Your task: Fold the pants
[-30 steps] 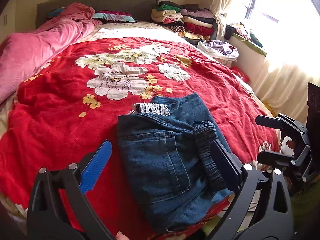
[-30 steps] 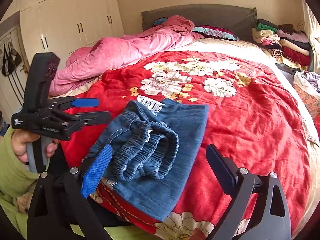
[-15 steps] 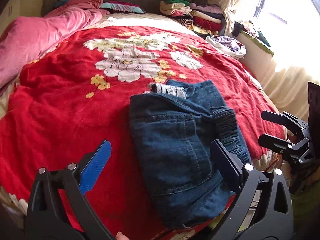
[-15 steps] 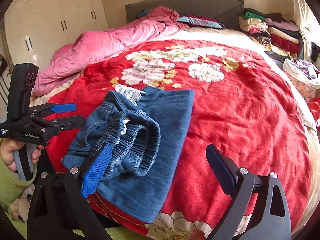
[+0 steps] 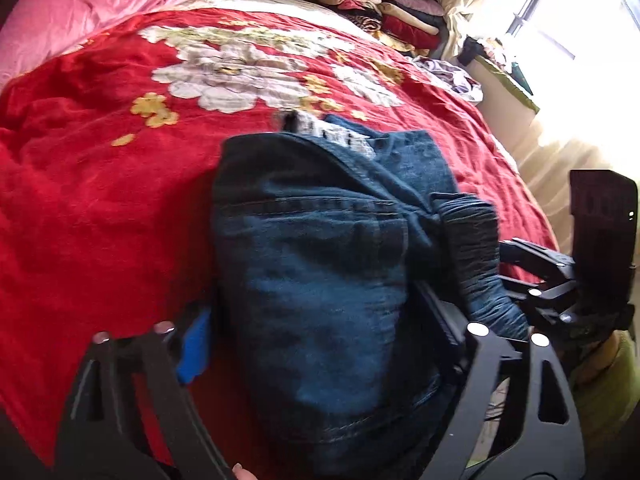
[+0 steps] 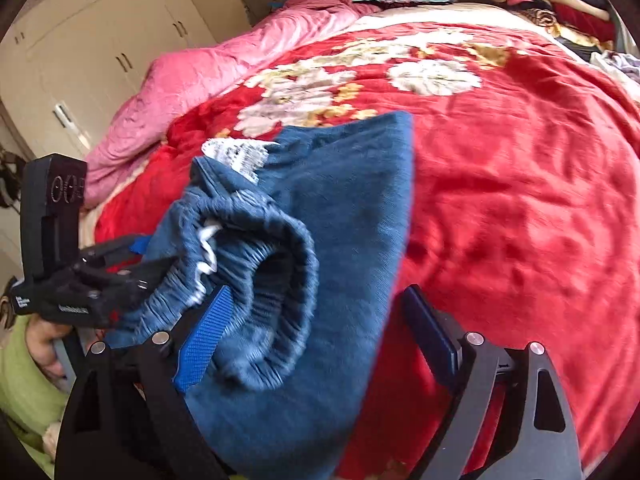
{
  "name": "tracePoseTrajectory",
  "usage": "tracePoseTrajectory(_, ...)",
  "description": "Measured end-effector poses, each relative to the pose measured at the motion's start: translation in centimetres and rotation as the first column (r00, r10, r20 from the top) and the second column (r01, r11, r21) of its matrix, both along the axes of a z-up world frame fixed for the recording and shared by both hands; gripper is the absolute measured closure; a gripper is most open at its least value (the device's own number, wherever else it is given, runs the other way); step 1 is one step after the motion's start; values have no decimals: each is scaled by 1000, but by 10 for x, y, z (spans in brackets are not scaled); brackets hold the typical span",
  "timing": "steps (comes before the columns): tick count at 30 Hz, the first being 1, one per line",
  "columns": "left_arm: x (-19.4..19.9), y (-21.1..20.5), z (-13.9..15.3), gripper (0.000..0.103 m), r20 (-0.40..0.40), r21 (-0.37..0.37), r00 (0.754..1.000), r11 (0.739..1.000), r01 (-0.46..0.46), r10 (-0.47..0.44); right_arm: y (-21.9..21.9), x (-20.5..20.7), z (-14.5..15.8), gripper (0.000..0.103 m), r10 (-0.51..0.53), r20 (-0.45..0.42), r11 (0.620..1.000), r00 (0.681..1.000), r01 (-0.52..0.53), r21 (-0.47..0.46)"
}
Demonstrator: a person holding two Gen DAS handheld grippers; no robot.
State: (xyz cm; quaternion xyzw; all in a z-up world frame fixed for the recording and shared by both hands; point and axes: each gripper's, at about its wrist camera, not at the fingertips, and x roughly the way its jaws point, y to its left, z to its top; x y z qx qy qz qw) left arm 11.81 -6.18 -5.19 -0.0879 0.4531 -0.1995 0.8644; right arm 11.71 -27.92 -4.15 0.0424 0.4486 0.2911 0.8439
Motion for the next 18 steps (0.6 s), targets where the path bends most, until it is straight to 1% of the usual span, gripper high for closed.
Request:
tracePoseTrajectory(2,3,-4,0,44,2,3,1000,1000,4,-4,7,4,-1,40,36,8,999,999,-36,17)
tracePoseTrajectory(3,5,-5,1,47,-1,-1,1000,1000,1,-1,10,5,0,45,48,6,998,999,-48,31)
tracePoseTrajectory(4,5,-6,4,52,-1,-7,1000,1000,0,0,12,6,3,55,66,11,997,998,-67,49)
tracePoseTrajectory(5,6,-7,7,53,5,-12,1000,1000,2,-2,14,8,8,56,72,23,996,997,-73,55)
tracePoseTrajectory(8,7,-7,23,54,37,-16,999,1000,13,-12,20,8,27,57,87,67,995,994,-90,49)
tracePoseTrajectory(11,16,-3,40,54,76,-23,997,1000,4,-2,24,14,47,57,94,126,994,988,-100,48)
tracePoseTrajectory(15,37,1,61,54,127,13,992,1000,-15,13,30,35,65,57,85,184,993,979,-98,63)
tracePoseTrajectory(18,56,4,60,54,140,50,990,998,-31,24,35,55,62,55,71,191,995,979,-84,60)
